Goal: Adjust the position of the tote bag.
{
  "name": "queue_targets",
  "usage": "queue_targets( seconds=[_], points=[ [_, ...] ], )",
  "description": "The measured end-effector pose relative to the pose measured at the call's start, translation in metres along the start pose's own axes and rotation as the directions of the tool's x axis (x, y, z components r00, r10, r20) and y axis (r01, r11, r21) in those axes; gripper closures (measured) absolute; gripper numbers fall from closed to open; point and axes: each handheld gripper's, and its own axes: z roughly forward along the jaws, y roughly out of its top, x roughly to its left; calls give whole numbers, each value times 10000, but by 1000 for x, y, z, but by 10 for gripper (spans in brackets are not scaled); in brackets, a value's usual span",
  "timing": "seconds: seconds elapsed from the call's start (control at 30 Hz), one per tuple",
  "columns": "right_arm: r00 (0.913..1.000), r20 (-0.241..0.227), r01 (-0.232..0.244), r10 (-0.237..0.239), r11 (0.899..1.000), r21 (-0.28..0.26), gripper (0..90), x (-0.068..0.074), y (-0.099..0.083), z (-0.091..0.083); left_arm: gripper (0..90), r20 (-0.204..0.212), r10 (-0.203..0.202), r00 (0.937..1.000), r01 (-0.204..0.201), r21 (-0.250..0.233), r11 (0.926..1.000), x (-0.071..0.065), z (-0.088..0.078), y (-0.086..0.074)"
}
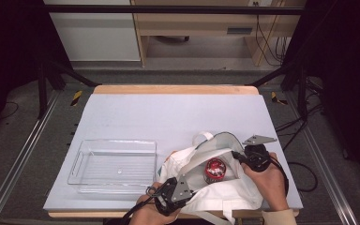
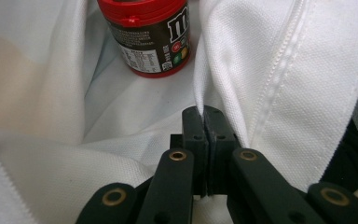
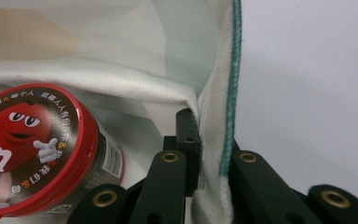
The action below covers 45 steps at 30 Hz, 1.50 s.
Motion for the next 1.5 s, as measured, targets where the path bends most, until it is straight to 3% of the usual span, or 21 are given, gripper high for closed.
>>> queue_targets(
  seconds=[0.63, 1.0, 1.03, 1.13, 1.23, 1.27, 1.5],
  points=[
    [9998, 187, -105, 106, 9999, -66, 873, -8, -3, 6, 890, 64, -34, 10000, 33, 90, 10000, -3, 2, -7],
    [9990, 400, -195, 203, 9996, -201, 874, -13, -3, 10, 892, -11, 230, 9997, -230, 265, 9994, -9, 1, -10],
    [9990, 413, -171, 180, 9996, -208, 874, -14, -4, 10, 892, 234, 238, 9994, -243, 193, 9995, -10, 2, -10],
    [9988, 406, -269, 277, 9994, -221, 874, -16, -5, 13, 892, 276, 306, 9991, -313, 232, 9992, -11, 2, -11],
    [9988, 325, -354, 361, 9992, -201, 874, -17, -6, 15, 892, 183, 224, 9996, -227, 204, 9995, -12, 3, -13],
    [9988, 343, -334, 341, 9992, -218, 873, -17, -7, 15, 892, -41, 251, 9997, -249, 307, 9992, -11, 2, -13],
    [9988, 223, -434, 440, 9987, -255, 872, -18, -7, 15, 892, -38, 216, 9998, -215, 275, 9994, -11, 3, -14]
  ],
)
